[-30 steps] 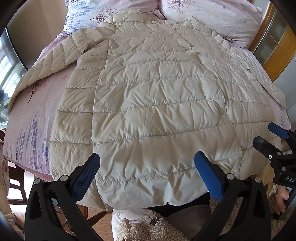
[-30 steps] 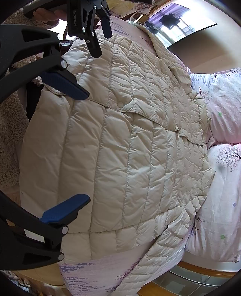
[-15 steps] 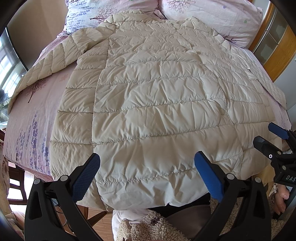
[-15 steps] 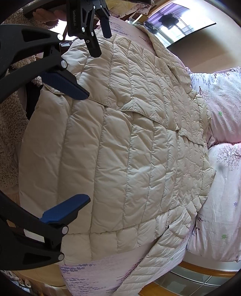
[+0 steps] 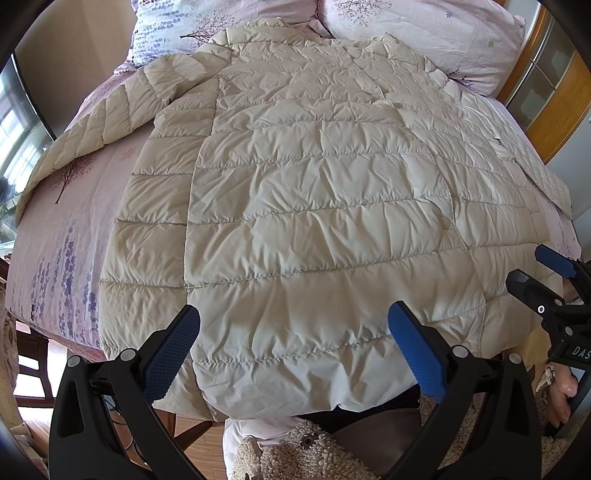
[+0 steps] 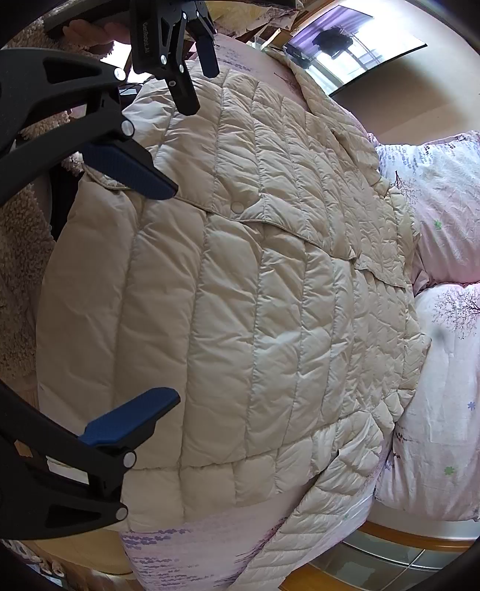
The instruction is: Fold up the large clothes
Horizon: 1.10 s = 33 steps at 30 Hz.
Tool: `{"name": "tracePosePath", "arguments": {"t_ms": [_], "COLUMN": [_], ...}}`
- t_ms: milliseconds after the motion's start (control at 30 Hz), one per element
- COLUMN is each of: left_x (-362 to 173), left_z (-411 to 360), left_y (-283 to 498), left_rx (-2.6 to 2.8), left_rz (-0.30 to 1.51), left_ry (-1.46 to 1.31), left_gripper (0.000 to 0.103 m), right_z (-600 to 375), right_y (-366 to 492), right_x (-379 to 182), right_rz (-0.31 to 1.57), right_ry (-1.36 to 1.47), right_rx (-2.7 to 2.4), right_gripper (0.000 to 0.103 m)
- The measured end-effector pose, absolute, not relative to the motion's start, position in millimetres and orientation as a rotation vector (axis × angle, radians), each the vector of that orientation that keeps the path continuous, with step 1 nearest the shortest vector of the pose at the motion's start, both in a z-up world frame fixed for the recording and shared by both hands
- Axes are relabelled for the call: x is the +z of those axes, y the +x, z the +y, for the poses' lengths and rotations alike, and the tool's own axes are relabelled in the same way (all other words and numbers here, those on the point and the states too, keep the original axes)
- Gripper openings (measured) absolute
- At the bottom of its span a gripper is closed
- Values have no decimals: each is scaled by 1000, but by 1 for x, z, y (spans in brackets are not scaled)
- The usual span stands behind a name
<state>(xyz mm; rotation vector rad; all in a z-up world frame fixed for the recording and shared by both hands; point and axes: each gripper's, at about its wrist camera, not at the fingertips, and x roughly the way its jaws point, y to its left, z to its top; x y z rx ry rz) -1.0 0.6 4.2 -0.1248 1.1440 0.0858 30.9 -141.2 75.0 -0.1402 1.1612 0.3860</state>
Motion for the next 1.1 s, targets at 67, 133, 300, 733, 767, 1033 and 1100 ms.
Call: {"name": "tracePosePath", "arguments": {"t_ms": [67, 133, 300, 733, 767, 1033, 1100], "left_x": [4, 4, 6, 7, 7, 3, -2], "left_z": [1, 0, 1, 2, 2, 1, 3], "left_y": [-1, -1, 0, -1, -1, -2, 2], "left_rx": [85, 85, 85, 85, 85, 85, 82], "left_rz": [1144, 1144, 1144, 1145, 1145, 1145, 1145], "left_ry": [-125, -124, -123, -124, -124, -123, -127], "left_gripper": [102, 102, 102, 102, 102, 102, 102], "right_z": [-141, -142, -143, -144, -143, -143, -145], "right_y": [31, 31, 31, 32, 32, 33, 34], "right_x": [75, 75, 76, 76, 76, 75, 74], "right_rz": [1161, 1161, 1160, 1164, 1164, 1169, 1170], "right_ry": [-137, -134, -129, -120, -120, -106, -97], "right_rx": [388, 390, 391, 391, 391, 388, 386], "right_gripper": [101, 101, 101, 101, 101, 101, 101]}}
